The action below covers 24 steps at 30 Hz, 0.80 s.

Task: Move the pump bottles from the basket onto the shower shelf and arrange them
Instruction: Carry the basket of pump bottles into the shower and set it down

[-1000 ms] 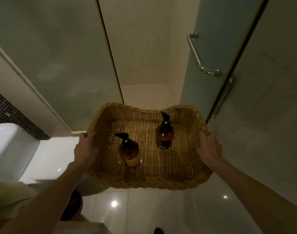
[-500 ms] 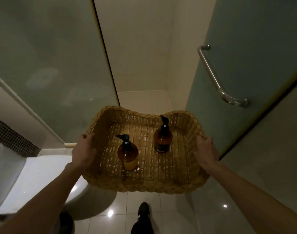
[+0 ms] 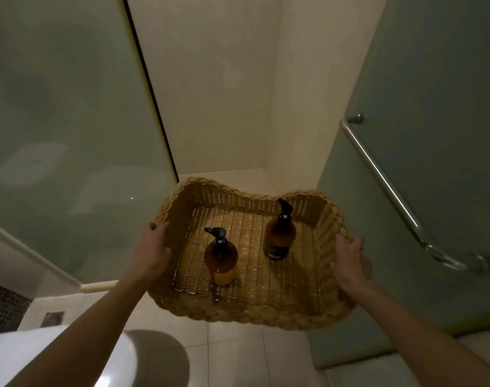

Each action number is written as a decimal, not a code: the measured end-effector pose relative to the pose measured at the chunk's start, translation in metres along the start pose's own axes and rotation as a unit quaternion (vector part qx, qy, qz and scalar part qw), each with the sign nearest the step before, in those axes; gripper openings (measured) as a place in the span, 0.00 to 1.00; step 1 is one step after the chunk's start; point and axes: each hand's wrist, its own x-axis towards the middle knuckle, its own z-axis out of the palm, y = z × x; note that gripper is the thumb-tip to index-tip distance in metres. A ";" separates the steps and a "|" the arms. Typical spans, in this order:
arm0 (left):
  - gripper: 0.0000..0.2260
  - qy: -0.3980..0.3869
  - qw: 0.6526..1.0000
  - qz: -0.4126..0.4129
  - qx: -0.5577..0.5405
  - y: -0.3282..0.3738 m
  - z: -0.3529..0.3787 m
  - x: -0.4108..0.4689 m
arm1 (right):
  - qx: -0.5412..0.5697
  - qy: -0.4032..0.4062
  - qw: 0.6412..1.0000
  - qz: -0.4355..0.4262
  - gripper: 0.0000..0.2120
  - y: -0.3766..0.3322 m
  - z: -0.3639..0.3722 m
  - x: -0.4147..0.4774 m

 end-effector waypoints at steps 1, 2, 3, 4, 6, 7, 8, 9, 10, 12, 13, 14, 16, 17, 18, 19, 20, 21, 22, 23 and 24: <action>0.29 -0.003 1.000 -0.001 -0.001 0.001 0.001 0.012 | 0.000 0.004 1.000 -0.001 0.17 -0.004 0.000 0.010; 0.29 -0.007 1.000 0.000 -0.002 0.003 0.002 0.024 | -0.002 0.006 1.000 -0.001 0.17 -0.007 0.001 0.020; 0.29 -0.011 1.000 0.002 -0.003 0.004 0.004 0.035 | -0.005 0.007 1.000 0.000 0.17 -0.011 0.002 0.030; 0.29 -0.013 1.000 0.003 -0.005 0.005 0.006 0.046 | -0.010 0.007 1.000 0.001 0.16 -0.016 0.002 0.040; 0.28 -0.012 1.000 0.004 -0.007 0.007 0.011 0.067 | -0.019 0.011 1.000 0.004 0.14 -0.025 0.003 0.062; 0.28 -0.012 1.000 0.004 -0.008 0.009 0.013 0.078 | -0.021 0.012 1.000 0.007 0.13 -0.029 0.002 0.073; 0.28 -0.011 1.000 0.005 -0.009 0.011 0.015 0.090 | -0.021 0.013 1.000 0.008 0.12 -0.032 0.003 0.084; 0.28 -0.008 1.000 0.007 -0.009 0.013 0.017 0.102 | -0.022 0.014 1.000 0.007 0.12 -0.035 0.004 0.096; 0.28 -0.004 1.000 0.009 -0.007 0.016 0.018 0.115 | -0.023 0.016 1.000 0.004 0.11 -0.038 0.005 0.108; 0.28 0.002 1.000 0.017 -0.005 0.021 0.024 0.142 | -0.024 0.017 1.000 0.005 0.12 -0.043 0.009 0.132; 0.28 0.001 1.000 0.021 -0.005 0.023 0.027 0.156 | -0.028 0.018 0.999 0.009 0.12 -0.045 0.011 0.144; 0.28 -0.002 1.000 0.023 -0.005 0.026 0.031 0.170 | -0.031 0.020 0.999 0.014 0.13 -0.047 0.014 0.156; 0.28 -0.011 1.000 0.024 -0.008 0.032 0.040 0.198 | -0.034 0.021 0.999 0.024 0.13 -0.050 0.020 0.180; 0.28 -0.013 1.000 0.026 -0.009 0.036 0.045 0.212 | -0.037 0.019 0.999 0.029 0.13 -0.051 0.022 0.192; 0.28 -0.015 0.999 0.028 -0.010 0.039 0.050 0.225 | -0.042 0.017 0.998 0.035 0.13 -0.053 0.023 0.204; 0.28 -0.016 0.999 0.030 -0.011 0.043 0.054 0.239 | -0.048 0.018 0.998 0.040 0.13 -0.055 0.024 0.216; 0.28 -0.018 0.999 0.030 -0.014 0.046 0.058 0.252 | -0.051 0.019 0.998 0.044 0.14 -0.057 0.024 0.228; 0.28 -0.018 0.999 0.027 -0.016 0.049 0.062 0.265 | -0.051 0.018 0.997 0.047 0.14 -0.060 0.024 0.239; 0.28 -0.018 0.999 0.026 -0.013 0.051 0.065 0.278 | -0.047 0.017 0.997 0.051 0.15 -0.063 0.023 0.250; 0.28 -0.017 0.999 0.027 -0.003 0.053 0.067 0.289 | -0.044 0.017 0.997 0.055 0.16 -0.065 0.023 0.260; 0.28 -0.016 0.999 0.030 0.010 0.055 0.068 0.299 | -0.041 0.019 0.997 0.057 0.17 -0.068 0.022 0.270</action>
